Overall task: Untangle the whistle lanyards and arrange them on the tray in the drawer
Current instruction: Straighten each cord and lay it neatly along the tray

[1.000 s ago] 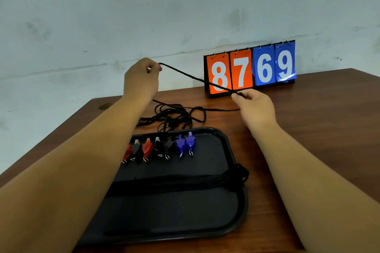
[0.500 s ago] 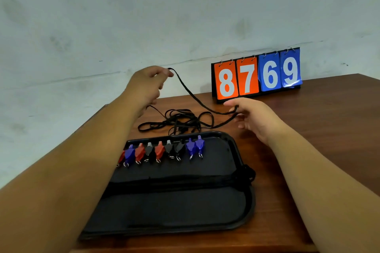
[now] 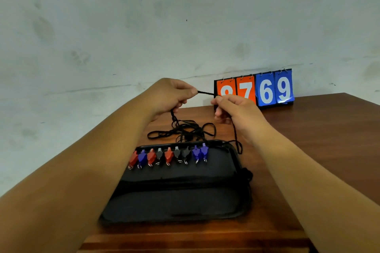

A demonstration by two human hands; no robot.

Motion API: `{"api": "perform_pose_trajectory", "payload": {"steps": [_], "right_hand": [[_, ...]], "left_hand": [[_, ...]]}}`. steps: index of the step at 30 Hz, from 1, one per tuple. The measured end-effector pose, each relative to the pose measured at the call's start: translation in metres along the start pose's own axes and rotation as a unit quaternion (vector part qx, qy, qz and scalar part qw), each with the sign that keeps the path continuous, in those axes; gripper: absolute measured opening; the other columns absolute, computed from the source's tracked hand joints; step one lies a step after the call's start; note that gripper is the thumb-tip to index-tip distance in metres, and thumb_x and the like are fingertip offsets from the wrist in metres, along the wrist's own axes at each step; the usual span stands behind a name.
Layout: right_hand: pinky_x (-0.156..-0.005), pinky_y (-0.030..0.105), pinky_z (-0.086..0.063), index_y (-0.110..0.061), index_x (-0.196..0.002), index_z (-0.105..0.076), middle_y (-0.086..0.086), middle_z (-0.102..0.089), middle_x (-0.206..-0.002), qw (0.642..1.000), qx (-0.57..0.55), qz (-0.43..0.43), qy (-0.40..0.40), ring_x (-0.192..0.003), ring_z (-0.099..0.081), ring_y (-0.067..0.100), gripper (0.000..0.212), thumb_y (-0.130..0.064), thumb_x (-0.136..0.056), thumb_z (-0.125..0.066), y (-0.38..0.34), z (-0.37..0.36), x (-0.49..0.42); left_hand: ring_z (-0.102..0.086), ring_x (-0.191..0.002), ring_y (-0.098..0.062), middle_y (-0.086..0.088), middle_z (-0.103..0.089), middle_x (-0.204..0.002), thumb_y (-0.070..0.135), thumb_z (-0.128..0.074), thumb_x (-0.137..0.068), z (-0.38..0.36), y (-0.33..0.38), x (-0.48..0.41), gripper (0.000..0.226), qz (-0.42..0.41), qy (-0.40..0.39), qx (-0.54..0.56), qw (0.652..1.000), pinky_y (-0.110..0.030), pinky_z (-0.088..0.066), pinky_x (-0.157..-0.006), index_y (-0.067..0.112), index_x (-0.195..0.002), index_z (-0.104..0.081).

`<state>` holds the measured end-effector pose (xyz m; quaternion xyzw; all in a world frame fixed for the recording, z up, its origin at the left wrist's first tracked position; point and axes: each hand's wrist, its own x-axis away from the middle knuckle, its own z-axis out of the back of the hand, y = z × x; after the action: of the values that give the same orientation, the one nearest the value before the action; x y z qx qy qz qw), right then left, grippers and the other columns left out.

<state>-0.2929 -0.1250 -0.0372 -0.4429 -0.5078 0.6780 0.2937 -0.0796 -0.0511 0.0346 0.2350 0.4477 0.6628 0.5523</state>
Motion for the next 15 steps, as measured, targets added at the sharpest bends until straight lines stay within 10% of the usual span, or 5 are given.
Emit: {"api": "perform_pose_trajectory", "payload": {"steps": [7, 12, 15], "right_hand": [[-0.069, 0.032, -0.059, -0.022, -0.112, -0.080, 0.001, -0.067, -0.081, 0.998, -0.007, -0.009, 0.054, -0.067, -0.059, 0.012, 0.022, -0.035, -0.108, -0.063, -0.017, 0.024, 0.010], [-0.056, 0.027, -0.051, -0.021, -0.104, -0.081, -0.001, -0.068, -0.073, 0.996, 0.043, 0.021, 0.069, -0.058, -0.053, 0.012, 0.019, -0.037, -0.103, -0.071, -0.038, 0.024, 0.022], [-0.057, 0.025, -0.053, -0.022, -0.100, -0.079, -0.006, -0.070, -0.069, 0.991, 0.109, 0.037, 0.074, -0.054, -0.053, 0.009, 0.017, -0.039, -0.100, -0.074, -0.048, 0.028, 0.028]], "left_hand": [[-0.072, -0.091, -0.017, -0.004, -0.076, -0.098, 0.004, -0.077, -0.096, 0.042, -0.014, 0.035, 0.022, -0.024, 0.029, -0.003, 0.999, -0.027, -0.064, -0.089, 0.018, -0.112, -0.083], [-0.072, -0.081, -0.005, 0.006, -0.081, -0.095, 0.016, -0.082, -0.095, 0.056, -0.004, 0.062, 0.016, -0.056, 0.066, -0.094, 0.992, -0.016, -0.055, -0.065, 0.028, -0.105, -0.084], [-0.076, -0.091, -0.008, 0.010, -0.081, -0.096, 0.014, -0.080, -0.096, 0.070, 0.000, 0.073, 0.018, -0.066, 0.091, -0.150, 0.982, -0.026, -0.062, -0.084, 0.029, -0.105, -0.084]]}}
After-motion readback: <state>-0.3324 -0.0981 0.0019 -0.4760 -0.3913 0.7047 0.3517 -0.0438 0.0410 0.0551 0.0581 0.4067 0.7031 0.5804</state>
